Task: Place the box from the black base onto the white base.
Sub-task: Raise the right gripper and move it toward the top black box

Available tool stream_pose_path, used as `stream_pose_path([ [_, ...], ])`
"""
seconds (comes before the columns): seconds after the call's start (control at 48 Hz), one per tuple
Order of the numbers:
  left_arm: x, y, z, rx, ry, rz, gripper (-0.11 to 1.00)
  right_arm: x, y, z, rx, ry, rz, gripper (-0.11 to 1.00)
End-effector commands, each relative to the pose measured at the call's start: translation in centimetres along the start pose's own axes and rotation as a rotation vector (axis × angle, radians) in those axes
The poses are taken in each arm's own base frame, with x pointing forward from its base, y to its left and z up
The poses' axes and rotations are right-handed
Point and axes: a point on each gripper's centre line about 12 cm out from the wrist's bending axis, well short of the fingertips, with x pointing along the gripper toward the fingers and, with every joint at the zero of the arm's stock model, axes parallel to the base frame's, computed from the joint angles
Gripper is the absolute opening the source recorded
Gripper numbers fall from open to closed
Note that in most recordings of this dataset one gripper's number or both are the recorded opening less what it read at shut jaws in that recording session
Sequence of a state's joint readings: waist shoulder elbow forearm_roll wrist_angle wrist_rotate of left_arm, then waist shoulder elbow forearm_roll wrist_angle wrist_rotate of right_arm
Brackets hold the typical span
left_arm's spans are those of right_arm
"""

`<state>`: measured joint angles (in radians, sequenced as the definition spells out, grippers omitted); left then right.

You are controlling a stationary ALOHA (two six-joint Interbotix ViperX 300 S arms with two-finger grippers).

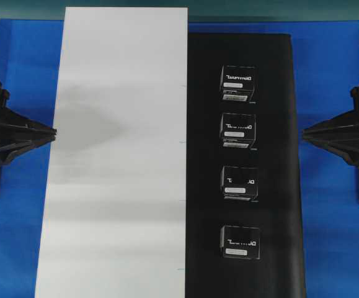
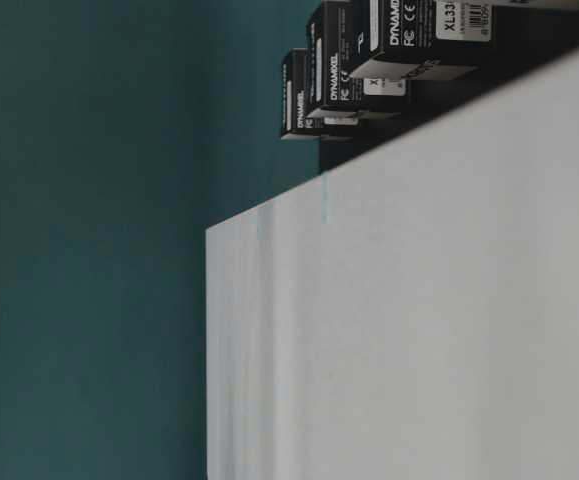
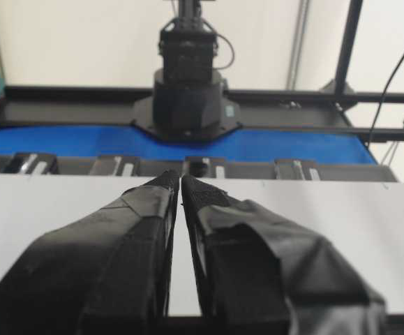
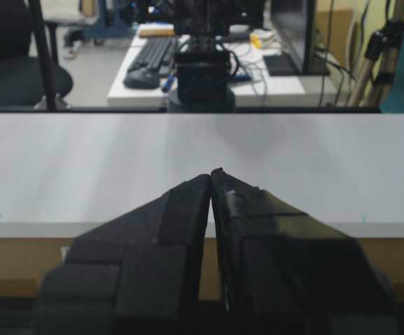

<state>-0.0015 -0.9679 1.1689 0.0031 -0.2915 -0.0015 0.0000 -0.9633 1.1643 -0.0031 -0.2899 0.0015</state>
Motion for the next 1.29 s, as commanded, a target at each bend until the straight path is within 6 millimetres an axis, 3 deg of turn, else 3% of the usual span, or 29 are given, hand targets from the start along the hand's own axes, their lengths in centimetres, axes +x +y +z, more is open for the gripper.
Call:
stream_pose_path([
  [0.0, 0.2, 0.0, 1.5, 0.004, -0.029, -0.002, 0.14, 0.1, -0.5, 0.6, 0.014, -0.019, -0.027, 0.14],
  [0.125, 0.5, 0.0, 2.5, 0.005, -0.005, 0.000, -0.01, 0.1, -2.2, 1.2, 0.091, 0.058, -0.116, 0.02],
  [0.208, 0.6, 0.0, 2.9, 0.005, 0.035, 0.001, -0.06, -0.1, -3.4, 1.6, 0.118, 0.149, -0.180, 0.00],
  [0.521, 1.0, 0.2, 4.0, 0.005, 0.069, 0.010, -0.07, -3.2, -7.6, 4.4, 0.121, 0.386, -0.443, 0.01],
  [0.75, 1.5, 0.3, 3.9, 0.004, 0.083, 0.013, -0.07, -5.6, -9.7, 2.2, 0.208, 0.627, -0.604, 0.01],
  [1.271, 2.2, 0.3, 4.1, 0.004, 0.092, 0.015, -0.07, -0.9, -12.6, -2.3, 0.237, 0.760, -0.465, 0.05],
])
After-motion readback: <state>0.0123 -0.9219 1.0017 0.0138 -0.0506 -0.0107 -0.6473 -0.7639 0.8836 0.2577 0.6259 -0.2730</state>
